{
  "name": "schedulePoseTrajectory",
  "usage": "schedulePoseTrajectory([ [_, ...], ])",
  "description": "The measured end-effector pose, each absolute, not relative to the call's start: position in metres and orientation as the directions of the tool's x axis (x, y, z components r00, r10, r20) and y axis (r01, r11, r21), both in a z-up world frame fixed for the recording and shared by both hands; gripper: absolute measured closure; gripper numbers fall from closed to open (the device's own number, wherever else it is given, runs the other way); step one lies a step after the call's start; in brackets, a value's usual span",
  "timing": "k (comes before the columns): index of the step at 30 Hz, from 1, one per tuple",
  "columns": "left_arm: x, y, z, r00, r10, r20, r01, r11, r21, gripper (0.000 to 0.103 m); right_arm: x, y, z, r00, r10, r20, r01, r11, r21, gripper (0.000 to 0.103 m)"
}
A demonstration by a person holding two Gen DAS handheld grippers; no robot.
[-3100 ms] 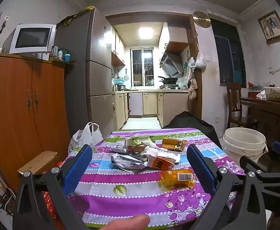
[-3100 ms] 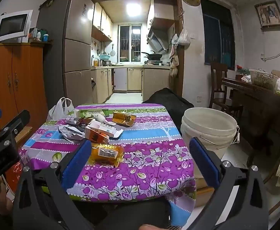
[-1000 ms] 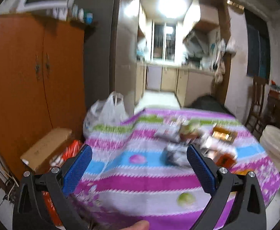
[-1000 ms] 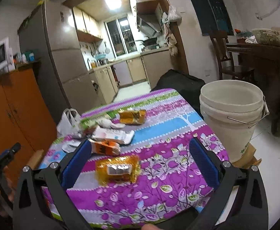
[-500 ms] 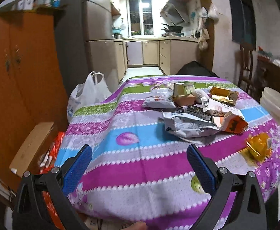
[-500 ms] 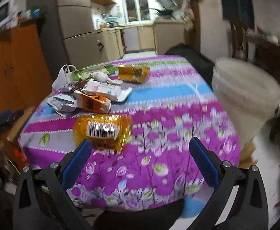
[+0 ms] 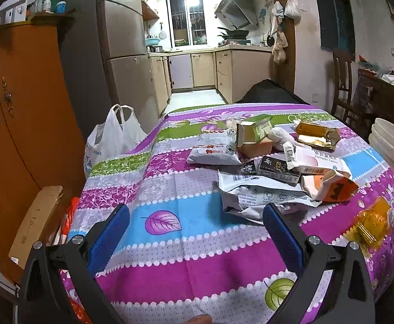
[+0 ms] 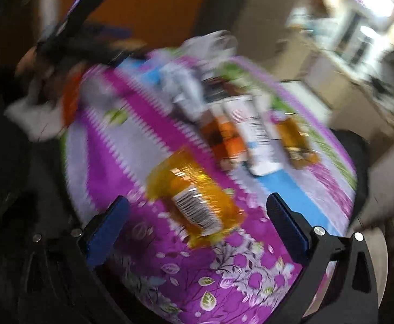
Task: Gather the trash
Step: 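Grasp the orange snack bag with the right gripper while the left grasps white sachets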
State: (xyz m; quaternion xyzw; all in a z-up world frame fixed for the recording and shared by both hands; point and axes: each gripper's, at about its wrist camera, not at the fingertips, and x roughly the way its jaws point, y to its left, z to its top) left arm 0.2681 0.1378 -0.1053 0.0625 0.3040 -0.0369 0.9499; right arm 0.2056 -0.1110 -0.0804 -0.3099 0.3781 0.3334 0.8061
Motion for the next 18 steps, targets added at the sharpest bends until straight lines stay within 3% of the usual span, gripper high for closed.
schedulePoseTrajectory([
  [7,0.282,0.145,-0.108,0.745,-0.155,-0.649,0.203,0.979,0.0,0.005,0.237,-0.103,-0.098,0.291,0.313,-0.904,-0.914,0.369,-0.167,0.006],
  [12,0.294,0.138,-0.11,0.691,-0.228,-0.686,0.299,0.954,-0.015,0.005,0.255,-0.098,-0.122,0.152,0.3,-0.942,-0.956,0.287,-0.063,0.036],
  [18,0.31,0.115,-0.113,0.597,-0.322,-0.735,0.577,0.809,0.114,0.005,0.261,-0.1,-0.131,0.109,0.344,-0.933,-0.955,0.297,-0.002,0.067],
])
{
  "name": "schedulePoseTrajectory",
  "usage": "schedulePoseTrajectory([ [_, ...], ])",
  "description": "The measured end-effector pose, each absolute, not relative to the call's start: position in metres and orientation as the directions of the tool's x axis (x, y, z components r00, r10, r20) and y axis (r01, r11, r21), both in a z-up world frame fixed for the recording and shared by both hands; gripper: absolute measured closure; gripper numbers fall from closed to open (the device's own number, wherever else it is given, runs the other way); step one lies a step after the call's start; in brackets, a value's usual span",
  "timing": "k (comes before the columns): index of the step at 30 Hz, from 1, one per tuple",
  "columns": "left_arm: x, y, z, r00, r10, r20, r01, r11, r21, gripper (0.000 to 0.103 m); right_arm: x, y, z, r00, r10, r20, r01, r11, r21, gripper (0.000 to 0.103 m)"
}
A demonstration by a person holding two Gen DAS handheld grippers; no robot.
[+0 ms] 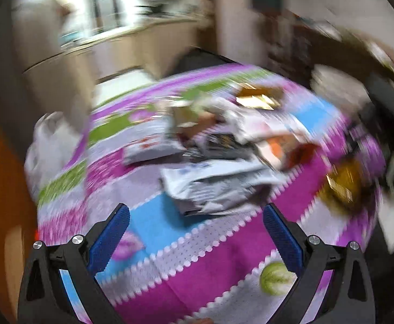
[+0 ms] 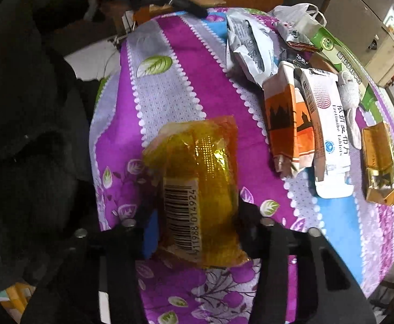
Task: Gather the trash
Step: 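Grasp the orange snack bag with the right gripper while the left grasps white sachets, then carry both items over the white bucket and open both grippers to drop them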
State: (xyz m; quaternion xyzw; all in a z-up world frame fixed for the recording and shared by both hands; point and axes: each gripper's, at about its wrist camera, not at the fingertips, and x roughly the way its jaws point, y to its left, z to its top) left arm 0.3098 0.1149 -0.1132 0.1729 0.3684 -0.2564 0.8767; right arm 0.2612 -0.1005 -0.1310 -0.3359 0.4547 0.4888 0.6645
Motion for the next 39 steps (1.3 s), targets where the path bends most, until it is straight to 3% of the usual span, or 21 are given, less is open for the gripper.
schedulePoseTrajectory([
  [2,0.313,0.107,-0.114,0.551,-0.366,-0.749,0.714,0.673,0.196,0.005,0.257,-0.102,-0.13,0.131,0.366,-0.921,-0.943,0.333,-0.001,0.068],
  [7,0.332,0.098,-0.122,0.349,-0.454,-0.82,0.903,0.397,0.164,0.005,0.245,-0.107,-0.122,0.206,0.437,-0.876,-0.892,0.452,0.016,0.07],
  [15,0.361,0.082,-0.136,0.277,-0.44,-0.854,0.959,0.185,0.215,0.005,0.222,-0.133,-0.1,0.379,0.531,-0.758,-0.709,0.693,0.131,0.07],
  [20,0.379,0.07,-0.151,0.189,-0.429,-0.883,0.981,0.114,0.154,0.011,0.218,-0.144,-0.094,0.412,0.552,-0.725,-0.609,0.759,0.232,0.07],
  [22,0.381,0.069,-0.16,0.153,-0.426,-0.892,0.987,0.109,0.118,0.021,0.218,-0.145,-0.097,0.417,0.549,-0.724,-0.591,0.769,0.243,0.07],
  [23,0.383,0.069,-0.159,0.134,-0.443,-0.887,0.989,0.122,0.089,0.031,0.218,-0.145,-0.098,0.42,0.544,-0.726,-0.583,0.776,0.243,0.07],
  [24,0.384,0.07,-0.159,0.124,-0.449,-0.885,0.988,0.135,0.07,0.033,0.218,-0.146,-0.098,0.425,0.539,-0.727,-0.575,0.781,0.244,0.07],
  [29,0.361,0.086,-0.148,0.178,-0.491,-0.853,0.974,0.213,0.08,0.061,0.216,-0.148,-0.097,0.458,0.531,-0.713,-0.536,0.805,0.255,0.07],
  [39,0.303,0.127,-0.102,0.269,-0.519,-0.811,0.913,0.406,0.043,0.063,0.217,-0.159,-0.083,0.514,0.429,-0.743,-0.425,0.88,0.214,0.07],
])
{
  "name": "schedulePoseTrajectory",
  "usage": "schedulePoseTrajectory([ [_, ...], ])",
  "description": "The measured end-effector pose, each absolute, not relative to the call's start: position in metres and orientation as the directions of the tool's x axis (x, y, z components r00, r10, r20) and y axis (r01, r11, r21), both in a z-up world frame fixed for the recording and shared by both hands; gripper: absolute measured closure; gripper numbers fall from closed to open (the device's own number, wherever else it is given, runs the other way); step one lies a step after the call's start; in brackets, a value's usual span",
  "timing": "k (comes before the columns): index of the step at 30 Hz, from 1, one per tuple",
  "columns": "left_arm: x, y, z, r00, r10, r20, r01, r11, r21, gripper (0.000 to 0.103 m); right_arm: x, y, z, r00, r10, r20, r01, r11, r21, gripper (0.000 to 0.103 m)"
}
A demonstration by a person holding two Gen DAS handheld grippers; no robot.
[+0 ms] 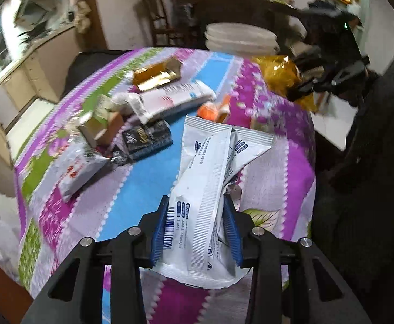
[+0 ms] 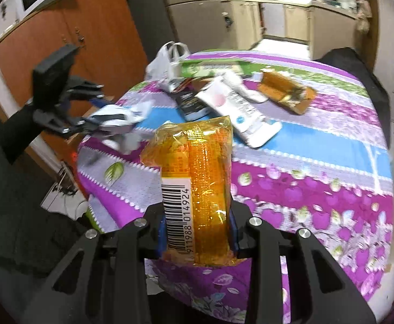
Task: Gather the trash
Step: 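Carry both items over the white bucket and open both grippers to drop them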
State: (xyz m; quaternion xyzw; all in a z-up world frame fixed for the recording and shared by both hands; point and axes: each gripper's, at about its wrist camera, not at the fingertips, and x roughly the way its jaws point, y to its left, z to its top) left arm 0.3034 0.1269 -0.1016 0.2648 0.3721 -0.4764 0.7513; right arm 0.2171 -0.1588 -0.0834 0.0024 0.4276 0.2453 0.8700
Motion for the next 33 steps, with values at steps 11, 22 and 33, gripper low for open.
schedulePoseTrajectory([
  [11,0.338,-0.003,-0.001,0.334,-0.678,-0.654,0.903,0.43,0.015,0.063,0.199,-0.254,-0.04,0.667,0.099,-0.738,0.058,0.981,0.183,0.07],
  [22,0.355,-0.22,0.027,0.235,-0.694,-0.68,0.963,0.26,0.067,0.063,0.185,-0.37,0.006,0.623,-0.251,-0.741,0.483,0.868,0.113,0.07],
  [33,0.392,-0.353,0.003,0.259,-0.626,-0.736,0.947,0.313,0.067,0.063,0.228,-0.444,0.01,0.52,-0.287,-0.805,0.541,0.839,0.05,0.07],
])
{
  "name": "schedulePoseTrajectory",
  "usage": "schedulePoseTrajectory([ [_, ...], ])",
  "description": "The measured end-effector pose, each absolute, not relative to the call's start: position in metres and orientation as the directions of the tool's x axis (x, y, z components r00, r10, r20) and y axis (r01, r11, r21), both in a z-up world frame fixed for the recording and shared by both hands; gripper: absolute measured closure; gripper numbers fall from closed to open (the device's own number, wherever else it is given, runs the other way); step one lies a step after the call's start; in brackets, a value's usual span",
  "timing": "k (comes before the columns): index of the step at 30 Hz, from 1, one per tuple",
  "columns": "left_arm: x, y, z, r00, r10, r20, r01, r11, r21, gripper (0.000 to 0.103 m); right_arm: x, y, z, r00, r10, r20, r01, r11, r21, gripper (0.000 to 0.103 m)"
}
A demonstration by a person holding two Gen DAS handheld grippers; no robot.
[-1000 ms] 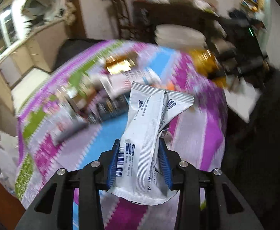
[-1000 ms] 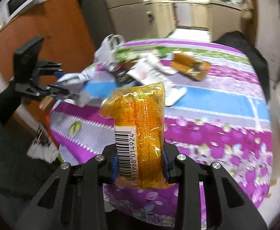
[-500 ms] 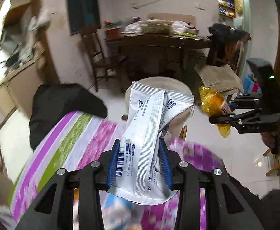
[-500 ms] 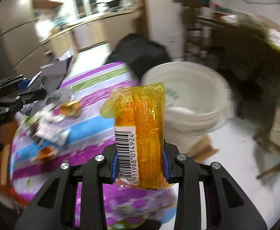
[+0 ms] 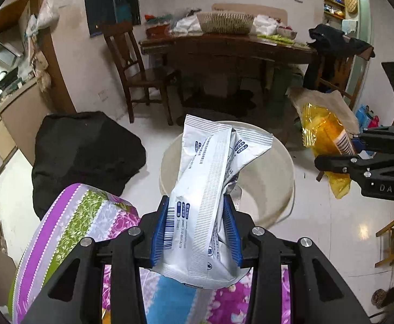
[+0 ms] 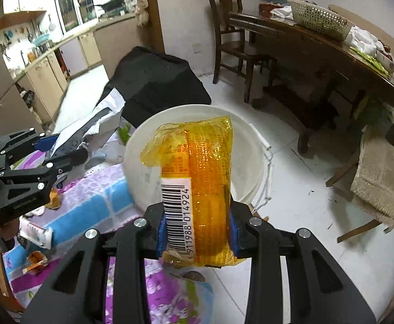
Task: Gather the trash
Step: 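Carry both items over the white bucket and open both grippers to drop them, then move both tools back over the table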
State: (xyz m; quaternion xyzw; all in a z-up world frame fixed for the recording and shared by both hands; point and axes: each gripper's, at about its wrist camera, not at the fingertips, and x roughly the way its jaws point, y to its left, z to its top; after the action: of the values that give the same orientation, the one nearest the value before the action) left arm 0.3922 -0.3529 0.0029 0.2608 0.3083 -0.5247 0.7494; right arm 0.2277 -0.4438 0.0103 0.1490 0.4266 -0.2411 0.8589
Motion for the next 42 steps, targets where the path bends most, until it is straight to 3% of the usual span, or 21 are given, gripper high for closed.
schedulePoseTrajectory([
  [12,0.443,-0.47,-0.026,0.225,-0.502,-0.835,0.939,0.342,0.048,0.062,0.28,-0.509,-0.014,0.37,-0.235,-0.899,0.533,0.846,-0.001,0.07],
  [21,0.469,-0.493,-0.061,0.206,-0.465,-0.861,0.936,0.349,0.036,0.062,0.305,-0.533,-0.023,0.327,-0.224,-0.918,0.544,0.839,-0.011,0.07],
  [24,0.478,-0.498,-0.071,0.182,-0.468,-0.865,0.937,0.35,0.008,0.057,0.314,-0.539,-0.027,0.317,-0.211,-0.925,0.539,0.842,-0.007,0.069],
  [26,0.479,-0.489,-0.076,0.181,-0.482,-0.858,0.939,0.343,0.005,0.039,0.315,-0.541,-0.029,0.324,-0.2,-0.925,0.537,0.844,0.005,0.06],
  [27,0.479,-0.49,-0.076,0.193,-0.491,-0.849,0.938,0.345,0.014,0.038,0.315,-0.544,-0.028,0.333,-0.21,-0.919,0.545,0.839,0.006,0.048],
  [32,0.482,-0.481,-0.08,0.223,-0.489,-0.843,0.933,0.356,0.04,0.038,0.312,-0.55,-0.027,0.35,-0.23,-0.908,0.557,0.831,0.004,0.046],
  [35,0.481,-0.469,-0.073,0.309,-0.5,-0.809,0.905,0.415,0.089,0.038,0.303,-0.548,-0.022,0.375,-0.252,-0.892,0.564,0.826,0.004,0.046],
  [39,0.449,-0.424,-0.043,0.505,-0.545,-0.669,0.83,0.52,0.203,0.036,0.278,-0.52,-0.005,0.463,-0.351,-0.814,0.547,0.836,-0.049,0.046],
  [42,0.412,-0.376,-0.022,0.607,-0.571,-0.552,0.769,0.598,0.226,0.022,0.235,-0.466,0.014,0.589,-0.408,-0.698,0.505,0.86,-0.076,0.046],
])
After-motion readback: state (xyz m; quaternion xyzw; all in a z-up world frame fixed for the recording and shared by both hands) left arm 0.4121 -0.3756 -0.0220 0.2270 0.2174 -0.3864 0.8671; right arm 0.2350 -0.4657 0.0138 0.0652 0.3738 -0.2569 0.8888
